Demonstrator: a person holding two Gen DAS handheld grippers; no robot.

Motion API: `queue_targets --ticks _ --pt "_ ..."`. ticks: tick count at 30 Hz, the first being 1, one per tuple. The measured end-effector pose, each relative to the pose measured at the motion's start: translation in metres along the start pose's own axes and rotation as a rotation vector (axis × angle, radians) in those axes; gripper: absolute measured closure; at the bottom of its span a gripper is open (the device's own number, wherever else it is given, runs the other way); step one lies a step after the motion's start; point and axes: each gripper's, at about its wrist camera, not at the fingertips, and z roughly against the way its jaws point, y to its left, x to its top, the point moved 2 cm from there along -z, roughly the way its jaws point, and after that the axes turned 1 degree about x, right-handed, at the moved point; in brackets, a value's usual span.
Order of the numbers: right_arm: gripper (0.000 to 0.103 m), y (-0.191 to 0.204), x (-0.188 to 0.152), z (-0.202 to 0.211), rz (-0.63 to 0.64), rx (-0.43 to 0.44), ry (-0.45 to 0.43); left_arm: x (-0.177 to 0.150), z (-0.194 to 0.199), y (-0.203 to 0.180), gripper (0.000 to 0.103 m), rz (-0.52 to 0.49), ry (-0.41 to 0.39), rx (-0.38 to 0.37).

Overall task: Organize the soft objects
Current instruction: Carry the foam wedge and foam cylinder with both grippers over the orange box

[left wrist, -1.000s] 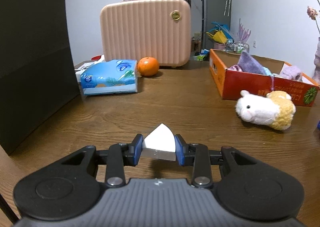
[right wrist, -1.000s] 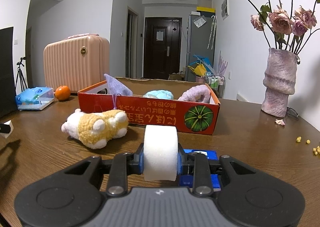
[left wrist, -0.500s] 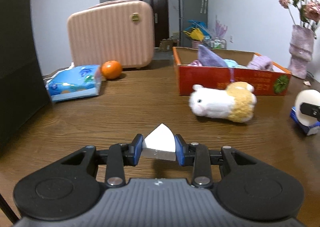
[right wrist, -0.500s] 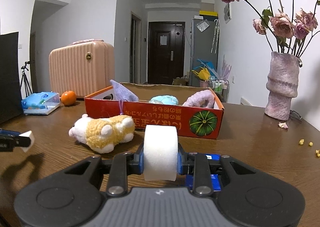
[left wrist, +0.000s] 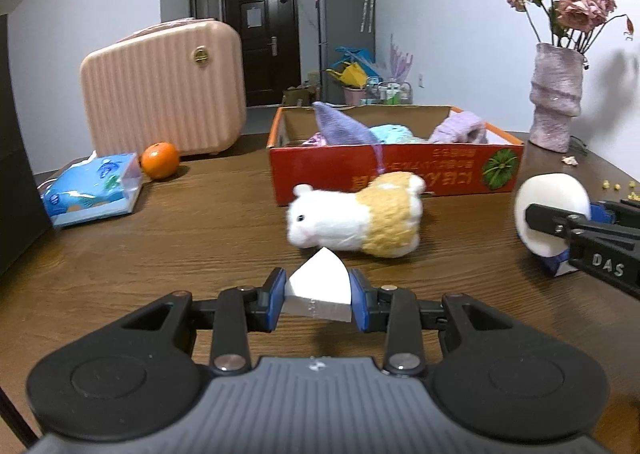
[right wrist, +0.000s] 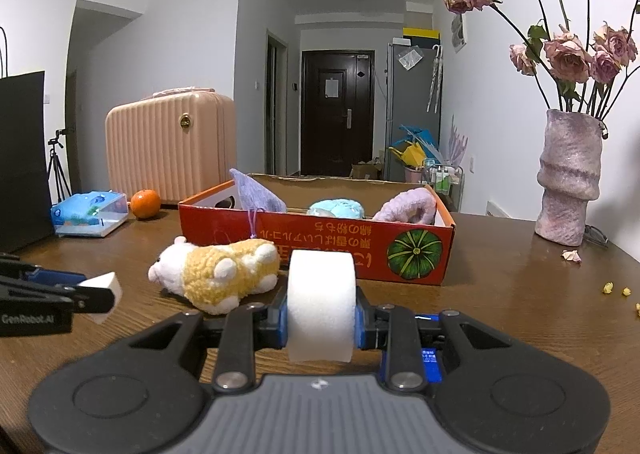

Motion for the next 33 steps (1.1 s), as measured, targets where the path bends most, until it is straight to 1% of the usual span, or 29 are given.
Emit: queue_targets --ticks 8,16,27,33 --pt "0.074 0.004 0.001 0.001 0.002 0.011 -0.009 0.006 -0.001 -0.016 0.068 -0.011 -0.020 -0.018" --pt "0.074 0.006 0.004 0.000 -0.010 0.003 -0.027 0.015 -0.003 -0.023 0.068 -0.011 -0.042 -0.019" --pt "0.074 0.002 0.019 -0.009 -0.035 -0.026 -0.078 0.034 -0.008 -0.028 0.068 0.010 -0.094 -0.017" --pt "0.074 -0.002 0.029 -0.017 -0.052 -0.040 -0.104 0.050 -0.014 -0.030 0.068 0.034 -0.125 -0.014"
